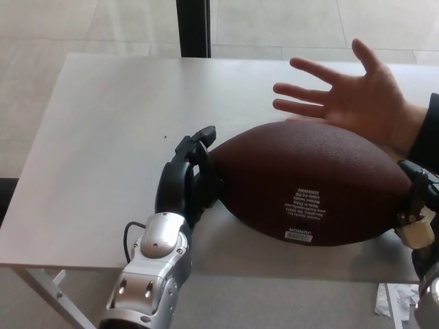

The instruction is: The robot uses both its hands to grab the left and right ends of a football kept in the middle of the desk infront of it, lifts it up and places it in the palm of a person

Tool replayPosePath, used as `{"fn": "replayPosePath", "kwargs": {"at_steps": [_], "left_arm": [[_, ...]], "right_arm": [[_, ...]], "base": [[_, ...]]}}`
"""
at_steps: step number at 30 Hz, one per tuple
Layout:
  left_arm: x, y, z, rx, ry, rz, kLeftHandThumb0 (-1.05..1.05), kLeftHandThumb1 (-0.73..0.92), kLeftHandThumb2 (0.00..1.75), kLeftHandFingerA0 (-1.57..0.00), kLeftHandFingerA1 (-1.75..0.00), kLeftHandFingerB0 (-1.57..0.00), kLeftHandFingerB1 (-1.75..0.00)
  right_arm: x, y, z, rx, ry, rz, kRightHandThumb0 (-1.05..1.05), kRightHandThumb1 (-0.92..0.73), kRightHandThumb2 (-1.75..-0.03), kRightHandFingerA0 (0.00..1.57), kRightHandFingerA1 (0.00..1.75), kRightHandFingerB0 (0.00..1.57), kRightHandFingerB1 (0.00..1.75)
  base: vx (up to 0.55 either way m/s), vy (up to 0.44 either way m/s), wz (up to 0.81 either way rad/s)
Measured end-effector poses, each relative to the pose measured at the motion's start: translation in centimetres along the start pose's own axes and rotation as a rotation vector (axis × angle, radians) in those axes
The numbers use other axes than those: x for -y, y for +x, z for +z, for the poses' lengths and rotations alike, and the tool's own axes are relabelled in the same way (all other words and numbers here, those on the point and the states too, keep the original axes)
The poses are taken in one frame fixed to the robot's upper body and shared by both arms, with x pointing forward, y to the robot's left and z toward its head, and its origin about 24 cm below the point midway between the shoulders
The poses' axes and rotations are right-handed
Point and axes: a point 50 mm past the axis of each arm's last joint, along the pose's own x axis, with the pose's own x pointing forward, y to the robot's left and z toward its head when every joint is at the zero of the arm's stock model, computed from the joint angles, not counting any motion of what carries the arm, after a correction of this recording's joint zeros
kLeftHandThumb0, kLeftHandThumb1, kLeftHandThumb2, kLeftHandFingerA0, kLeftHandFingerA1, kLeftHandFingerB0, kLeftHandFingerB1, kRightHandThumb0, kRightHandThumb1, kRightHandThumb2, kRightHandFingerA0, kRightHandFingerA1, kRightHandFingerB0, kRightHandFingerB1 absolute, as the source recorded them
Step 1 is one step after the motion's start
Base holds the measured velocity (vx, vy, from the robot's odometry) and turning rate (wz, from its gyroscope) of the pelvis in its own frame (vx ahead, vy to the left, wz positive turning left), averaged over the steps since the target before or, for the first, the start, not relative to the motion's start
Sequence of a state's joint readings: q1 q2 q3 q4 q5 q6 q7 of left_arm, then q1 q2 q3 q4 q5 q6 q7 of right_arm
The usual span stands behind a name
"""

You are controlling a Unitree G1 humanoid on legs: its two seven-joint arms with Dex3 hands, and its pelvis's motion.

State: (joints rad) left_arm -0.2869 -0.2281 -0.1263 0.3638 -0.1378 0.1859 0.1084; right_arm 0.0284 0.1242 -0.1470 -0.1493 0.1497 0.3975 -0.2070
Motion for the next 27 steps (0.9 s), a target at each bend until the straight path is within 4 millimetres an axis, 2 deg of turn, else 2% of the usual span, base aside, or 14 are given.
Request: {"fn": "replayPosePath", "kwargs": {"at_steps": [3,6,7,9,10,12,13,14,15,17,20,24,26,27], "left_arm": [[0.0,0.2,0.0,0.002,-0.01,0.008,-0.68,0.92,0.97,-0.29,-1.37,-0.17,-0.8],[0.0,0.5,0.0,0.005,-0.02,0.025,-0.64,0.92,0.88,-0.32,-0.99,-0.08,-0.55],[0.0,0.6,0.1,0.007,-0.025,0.031,-0.65,0.9,1.13,-0.34,-0.86,-0.07,-0.51],[0.1,0.8,0.2,0.004,-0.034,0.044,-0.6,0.89,1.11,-0.35,-0.85,-0.12,-0.54],[0.2,0.9,0.2,0.003,-0.04,0.049,-0.54,0.92,0.92,-0.31,-0.89,-0.16,-0.54],[0.4,1.1,0.2,-0.003,-0.046,0.063,-0.51,0.92,0.84,-0.34,-0.97,-0.18,-0.53],[0.5,1.2,0.2,-0.007,-0.045,0.07,-0.41,0.78,1.16,-0.45,-0.8,-0.05,-0.51],[0.6,1.2,0.1,-0.013,-0.042,0.083,-0.45,0.92,0.9,-0.31,-0.82,-0.08,-0.47],[0.8,1.3,0.2,-0.015,-0.038,0.09,-0.41,0.92,0.88,-0.22,-0.92,-0.11,-0.52],[1.0,1.4,0.2,-0.016,-0.028,0.101,-0.41,0.92,0.88,-0.16,-0.87,-0.09,-0.61],[1.2,1.4,0.2,-0.017,-0.013,0.117,-0.39,0.92,0.77,-0.3,-0.8,-0.21,-0.64],[1.4,1.4,0.1,-0.011,0.011,0.134,-0.45,0.92,0.72,-0.28,-0.87,-0.22,-0.71],[1.4,1.4,0.1,-0.01,0.015,0.143,-0.45,0.92,0.72,-0.28,-0.87,-0.23,-0.68],[1.4,1.4,0.1,-0.01,0.017,0.15,-0.47,0.92,0.7,-0.29,-1.0,-0.27,-0.84]], "right_arm": [[-0.2,0.0,0.1,0.009,-0.016,0.006,-0.89,-0.81,-0.65,0.59,0.53,0.51,0.36],[-0.5,0.0,0.1,0.02,-0.046,0.012,-0.91,-0.83,-0.66,0.6,0.56,0.51,0.38],[-0.5,0.1,0.1,0.021,-0.056,0.013,-0.94,-0.72,-1.12,0.53,0.66,0.35,0.48],[-0.6,0.2,0.1,0.026,-0.093,0.021,-0.93,-0.72,-1.11,0.53,0.67,0.32,0.46],[-0.7,0.3,0.2,0.033,-0.116,0.025,-0.93,-0.79,-0.67,0.52,0.61,0.39,0.33],[-0.8,0.5,0.5,0.053,-0.166,0.038,-0.91,-0.79,-0.65,0.5,0.58,0.38,0.32],[-0.8,0.6,0.6,0.06,-0.186,0.041,-0.92,-0.75,-0.64,0.52,0.57,0.38,0.33],[-0.8,0.8,0.7,0.072,-0.221,0.046,-0.93,-0.66,-1.04,0.49,0.63,0.33,0.46],[-0.8,0.8,0.8,0.08,-0.244,0.051,-0.86,-0.77,-0.64,0.56,0.58,0.39,0.34],[-0.9,0.9,0.9,0.09,-0.274,0.054,-0.86,-0.78,-0.64,0.56,0.55,0.39,0.34],[-0.8,1.1,0.9,0.098,-0.315,0.056,-0.92,-0.67,-1.04,0.51,0.63,0.34,0.47],[-1.0,1.5,0.9,0.104,-0.346,0.056,-0.94,-0.68,-1.07,0.5,0.65,0.34,0.47],[-1.1,1.6,0.9,0.106,-0.356,0.056,-0.94,-0.78,-0.66,0.51,0.6,0.4,0.36],[-1.2,1.7,0.8,0.107,-0.364,0.056,-0.94,-0.68,-1.06,0.48,0.64,0.35,0.48]], "base": [[0.0,0.0,0.0],[0.0,0.0,0.0],[0.0,0.0,0.0],[0.0,0.0,0.0],[0.0,0.0,0.0],[0.0,0.0,0.0],[0.0,0.0,0.0],[0.0,0.0,0.0],[0.0,0.0,0.0],[0.0,0.0,0.0],[0.0,0.0,0.0],[0.0,0.0,0.0],[0.0,0.0,0.0],[0.0,0.0,0.0]]}}
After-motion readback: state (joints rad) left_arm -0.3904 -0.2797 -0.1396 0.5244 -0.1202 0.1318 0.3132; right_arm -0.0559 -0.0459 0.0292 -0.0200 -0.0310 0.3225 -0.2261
